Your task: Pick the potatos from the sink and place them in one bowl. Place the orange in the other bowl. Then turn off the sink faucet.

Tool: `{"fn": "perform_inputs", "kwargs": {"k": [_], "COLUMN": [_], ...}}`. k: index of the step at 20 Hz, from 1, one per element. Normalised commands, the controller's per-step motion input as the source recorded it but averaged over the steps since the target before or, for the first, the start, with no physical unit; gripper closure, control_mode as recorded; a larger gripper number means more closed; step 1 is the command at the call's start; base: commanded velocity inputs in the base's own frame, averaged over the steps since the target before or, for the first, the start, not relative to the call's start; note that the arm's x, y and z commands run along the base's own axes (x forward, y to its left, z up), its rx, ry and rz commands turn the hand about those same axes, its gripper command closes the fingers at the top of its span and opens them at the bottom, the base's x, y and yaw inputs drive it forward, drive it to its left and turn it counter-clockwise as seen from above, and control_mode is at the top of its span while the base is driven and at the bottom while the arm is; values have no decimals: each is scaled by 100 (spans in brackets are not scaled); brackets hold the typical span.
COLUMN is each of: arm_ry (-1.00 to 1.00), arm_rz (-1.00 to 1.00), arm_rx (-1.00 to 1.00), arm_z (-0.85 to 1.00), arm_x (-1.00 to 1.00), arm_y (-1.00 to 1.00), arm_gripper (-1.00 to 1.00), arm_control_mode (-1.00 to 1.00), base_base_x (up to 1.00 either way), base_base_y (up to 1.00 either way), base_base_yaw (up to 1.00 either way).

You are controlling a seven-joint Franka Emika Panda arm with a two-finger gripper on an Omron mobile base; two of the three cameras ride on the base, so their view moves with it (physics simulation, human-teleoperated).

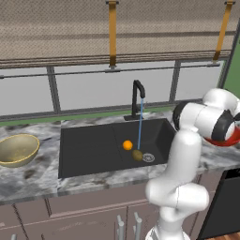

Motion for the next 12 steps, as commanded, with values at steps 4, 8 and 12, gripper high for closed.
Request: {"fn": "perform_inputs", "kwargs": {"k": [4,8,12], "arm_ry": [5,12,10], "arm_rz": [0,0,0], "arm_rx": [-5,-7,-6], "arm_z": [42,54,47], "arm_x": [-60,-39,-17], "arm_y": [55,84,96], "arm_gripper": [-100,-100,-100], "arm_control_mode": [-100,-100,-100], "base_base_x": [0,0,0], "base_base_y": [0,0,0], "base_base_yaw": [0,0,0]}}
